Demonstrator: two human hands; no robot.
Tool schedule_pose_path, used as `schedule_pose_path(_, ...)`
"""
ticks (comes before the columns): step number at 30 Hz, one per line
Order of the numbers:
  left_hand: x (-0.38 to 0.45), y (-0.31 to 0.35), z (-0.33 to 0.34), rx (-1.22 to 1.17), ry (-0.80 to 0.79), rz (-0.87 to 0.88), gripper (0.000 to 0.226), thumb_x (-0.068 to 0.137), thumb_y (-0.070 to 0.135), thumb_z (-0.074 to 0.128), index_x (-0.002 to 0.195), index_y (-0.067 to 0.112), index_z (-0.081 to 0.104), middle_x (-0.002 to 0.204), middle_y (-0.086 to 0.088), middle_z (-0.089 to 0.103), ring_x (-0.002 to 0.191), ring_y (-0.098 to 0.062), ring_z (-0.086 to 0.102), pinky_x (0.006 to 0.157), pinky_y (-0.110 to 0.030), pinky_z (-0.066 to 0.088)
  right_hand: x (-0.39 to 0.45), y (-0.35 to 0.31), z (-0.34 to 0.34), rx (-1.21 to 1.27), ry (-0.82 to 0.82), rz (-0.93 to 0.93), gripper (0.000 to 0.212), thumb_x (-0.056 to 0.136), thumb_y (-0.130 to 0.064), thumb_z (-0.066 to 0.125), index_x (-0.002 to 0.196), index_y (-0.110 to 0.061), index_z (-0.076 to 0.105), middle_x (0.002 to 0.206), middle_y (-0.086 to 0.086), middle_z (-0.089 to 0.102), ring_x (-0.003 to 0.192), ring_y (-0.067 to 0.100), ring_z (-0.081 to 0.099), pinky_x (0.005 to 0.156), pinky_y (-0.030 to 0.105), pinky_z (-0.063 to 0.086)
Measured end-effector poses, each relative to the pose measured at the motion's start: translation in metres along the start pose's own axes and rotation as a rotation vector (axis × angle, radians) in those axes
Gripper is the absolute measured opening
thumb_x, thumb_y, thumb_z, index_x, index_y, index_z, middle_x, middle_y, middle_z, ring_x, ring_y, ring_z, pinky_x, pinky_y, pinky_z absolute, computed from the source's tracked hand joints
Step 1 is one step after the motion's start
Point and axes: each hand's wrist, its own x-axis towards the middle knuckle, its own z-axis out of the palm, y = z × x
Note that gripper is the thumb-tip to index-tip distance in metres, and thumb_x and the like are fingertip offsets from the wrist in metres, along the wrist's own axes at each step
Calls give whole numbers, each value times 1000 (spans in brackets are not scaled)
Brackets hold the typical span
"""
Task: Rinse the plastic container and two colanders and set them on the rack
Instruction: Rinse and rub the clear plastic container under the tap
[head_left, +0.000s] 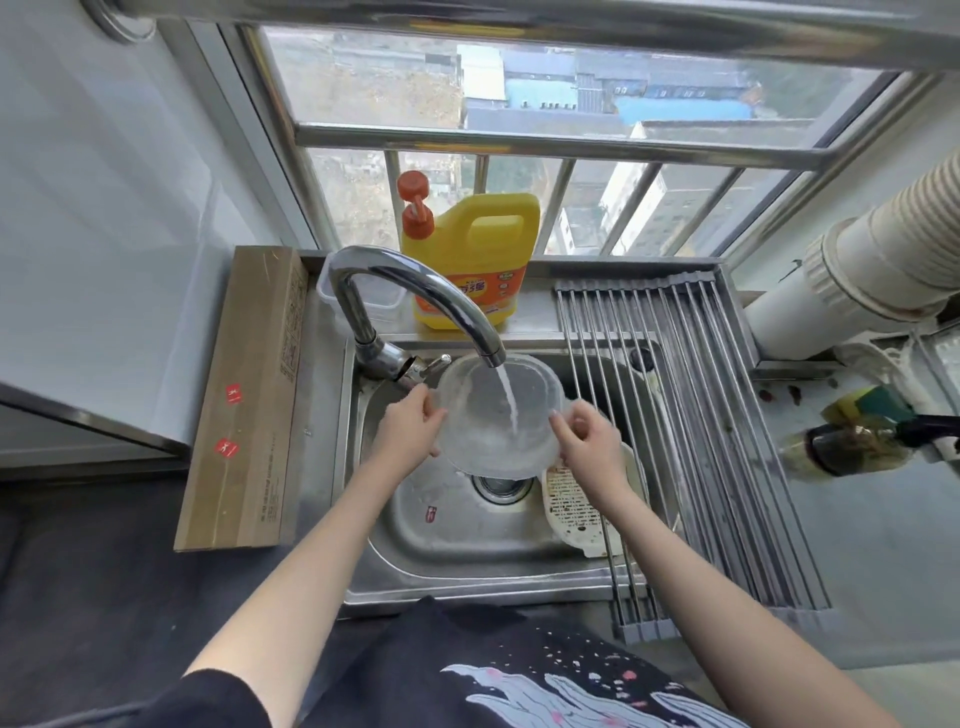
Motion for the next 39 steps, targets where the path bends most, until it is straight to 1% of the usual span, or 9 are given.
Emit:
schedule_pose_path(4, -7, -4, 31, -267, -213, -319, 12, 91, 17, 51, 87, 12, 41, 59, -8, 50, 36, -15, 46, 39, -21, 44, 14, -41, -10, -134, -73, -33, 33, 89, -30, 57, 65, -14, 41, 59, 4, 40, 52, 15, 38, 49, 27, 31)
schedule_pose_path(9, -7, -4, 29, -361, -367, -578, 15, 92, 32, 53, 91, 18, 48, 57, 0, 31, 31, -7, 26, 37, -9, 20, 30, -55, -24, 4, -380, 490, 8, 89, -17, 48, 89, -9, 51, 54, -1, 34, 35, 9, 29, 39, 18, 23)
schedule_pose_path(15, 3, 23, -25, -281, -412, -630, 32, 90, 18, 44, 61, 20, 32, 33, 8, 25, 23, -5, 19, 33, -7, 13, 14, -14, -6, 256, -593, 923, 19, 96, -25, 43, 103, -9, 51, 41, -8, 32, 29, 6, 29, 31, 13, 22)
schedule_pose_path(22, -8, 56, -51, 187, -144, -229, 10, 82, 16, 52, 77, 7, 53, 66, -11, 51, 55, -28, 55, 52, -25, 41, -36, -8, 68, 356, -838, 1044, 28, 101, -43, 32, 89, -18, 35, 49, 1, 46, 35, 11, 48, 38, 12, 38)
schedule_pose_path(27, -41, 60, -28, 773, -78, 168, 22, 91, 18, 47, 106, 14, 62, 112, -10, 64, 105, -31, 62, 82, -35, 47, -38, -25, 77, 283, -819, 909, 29, 104, -34, 30, 108, -7, 41, 86, 15, 56, 74, 25, 60, 59, 34, 55)
schedule_pose_path(29, -58, 51, -12, 928, -46, 396, 14, 85, 19, 61, 98, 18, 66, 99, -7, 70, 95, -26, 68, 72, -28, 48, -28, -26, 70, 439, -662, 913, 35, 104, -33, 29, 117, -3, 43, 93, 17, 56, 80, 28, 60, 66, 40, 55)
schedule_pose_path(33, -73, 16, 9, 924, -83, 577, 44, 8, 17, 86, 38, 18, 53, 32, 1, 49, 27, -13, 51, 39, -8, 27, 3, -23, 51, 1013, -341, 1009, 67, 99, -56, 24, 119, 4, 44, 110, 21, 59, 96, 32, 61, 65, 42, 58)
schedule_pose_path(36, -76, 3, 21, 990, -92, 740, 43, 8, 15, 81, 35, 17, 48, 30, 3, 45, 24, -13, 47, 38, -8, 27, 8, -24, 47, 1036, -236, 1059, 61, 102, -48, 22, 131, 0, 45, 132, 16, 56, 126, 31, 51, 93, 44, 50)
schedule_pose_path(39, -69, 1, 27, 1066, -88, 897, 39, 14, 16, 81, 37, 19, 49, 31, 4, 46, 25, -12, 47, 40, -9, 30, 2, -30, 47, 1020, -163, 1099, 36, 102, -28, 39, 119, -6, 61, 103, 17, 68, 107, 32, 61, 85, 45, 52)
